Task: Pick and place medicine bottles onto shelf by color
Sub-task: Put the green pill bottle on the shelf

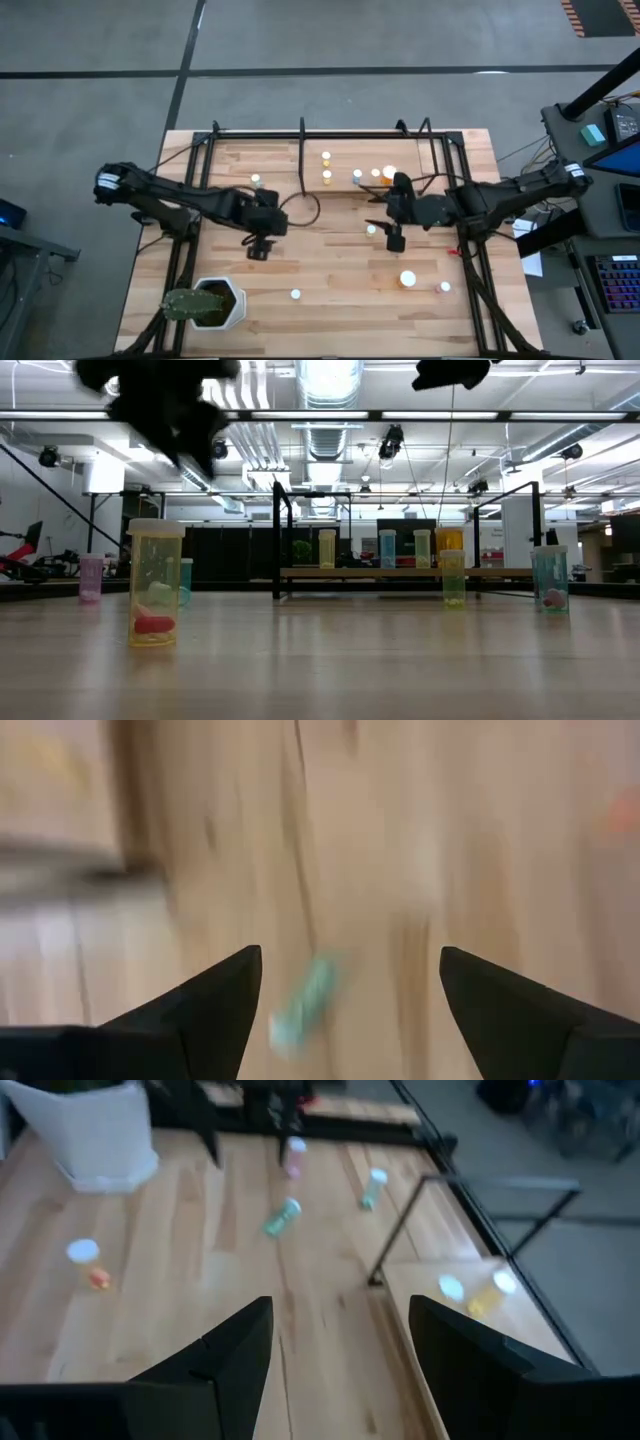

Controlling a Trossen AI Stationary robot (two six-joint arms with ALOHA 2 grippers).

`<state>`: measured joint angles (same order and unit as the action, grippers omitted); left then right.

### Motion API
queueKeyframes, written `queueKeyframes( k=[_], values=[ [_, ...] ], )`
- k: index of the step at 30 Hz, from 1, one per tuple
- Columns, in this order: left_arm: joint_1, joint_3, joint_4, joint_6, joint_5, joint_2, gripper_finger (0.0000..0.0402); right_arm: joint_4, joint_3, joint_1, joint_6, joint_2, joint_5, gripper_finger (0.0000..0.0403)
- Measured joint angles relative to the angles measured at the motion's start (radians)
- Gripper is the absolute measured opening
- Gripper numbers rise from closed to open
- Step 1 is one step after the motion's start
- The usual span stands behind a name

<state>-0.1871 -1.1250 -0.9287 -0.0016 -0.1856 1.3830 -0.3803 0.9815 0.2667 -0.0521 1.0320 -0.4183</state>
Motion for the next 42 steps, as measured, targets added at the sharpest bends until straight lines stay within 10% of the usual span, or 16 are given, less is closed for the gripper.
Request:
queueKeyframes(
  k=[17, 42],
  values=[
    [0.016, 0.087, 0.063, 0.147, -0.082, 0.285, 0.0221, 0.131, -0.078, 0.024, 0.052, 0.005, -0.003, 0.0224],
    [0.037, 0.104, 0.119, 0.175, -0.102, 0.364, 0.01, 0.133, -0.101, 0.024, 0.01, 0.011, -0.002, 0.0224]
  ],
)
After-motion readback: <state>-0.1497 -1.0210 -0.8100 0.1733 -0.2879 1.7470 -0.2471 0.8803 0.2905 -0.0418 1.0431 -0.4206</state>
